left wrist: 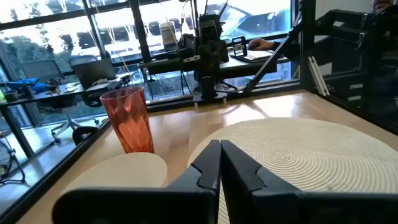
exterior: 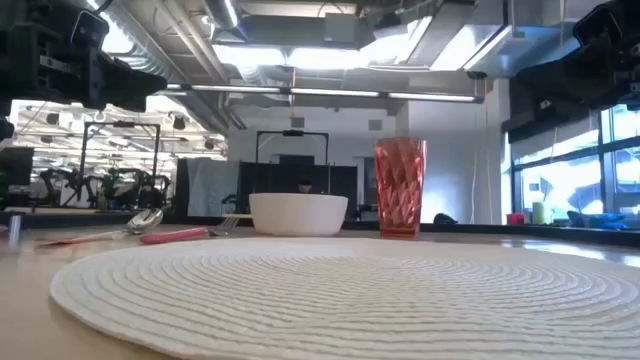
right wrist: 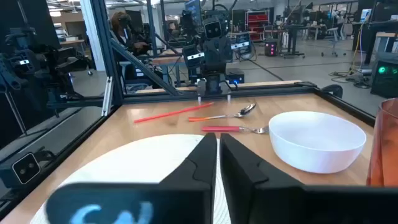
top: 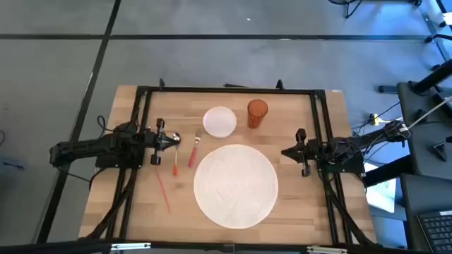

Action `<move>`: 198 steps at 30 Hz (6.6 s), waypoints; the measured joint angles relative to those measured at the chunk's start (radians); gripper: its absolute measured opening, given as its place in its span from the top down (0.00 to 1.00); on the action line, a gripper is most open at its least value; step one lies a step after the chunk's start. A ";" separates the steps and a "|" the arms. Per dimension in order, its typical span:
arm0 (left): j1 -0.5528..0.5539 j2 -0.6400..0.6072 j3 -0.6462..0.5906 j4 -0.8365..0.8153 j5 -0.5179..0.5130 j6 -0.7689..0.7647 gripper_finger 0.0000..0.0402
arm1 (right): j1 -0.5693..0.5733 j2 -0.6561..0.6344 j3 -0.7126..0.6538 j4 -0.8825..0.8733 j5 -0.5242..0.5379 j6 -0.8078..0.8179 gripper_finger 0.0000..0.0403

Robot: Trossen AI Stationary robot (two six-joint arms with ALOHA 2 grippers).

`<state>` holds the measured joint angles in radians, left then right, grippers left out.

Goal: Pick & Place Utensil

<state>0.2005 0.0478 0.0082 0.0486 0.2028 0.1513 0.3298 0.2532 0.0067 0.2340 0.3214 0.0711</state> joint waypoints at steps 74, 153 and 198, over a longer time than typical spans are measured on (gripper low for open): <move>0.000 0.000 0.000 0.000 0.000 0.000 0.99 | 0.000 0.000 0.000 0.000 0.000 0.000 0.95; 0.083 0.530 0.345 -0.042 -0.429 -0.209 1.00 | 0.000 0.000 0.000 0.022 0.001 0.154 0.95; -0.002 1.701 1.263 -0.662 -0.300 0.213 0.45 | 0.000 0.000 0.000 -0.044 0.000 0.131 0.95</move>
<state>0.1982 1.7493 1.2709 -0.6133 -0.0975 0.3645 0.3302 0.2535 0.0071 0.1898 0.3217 0.2019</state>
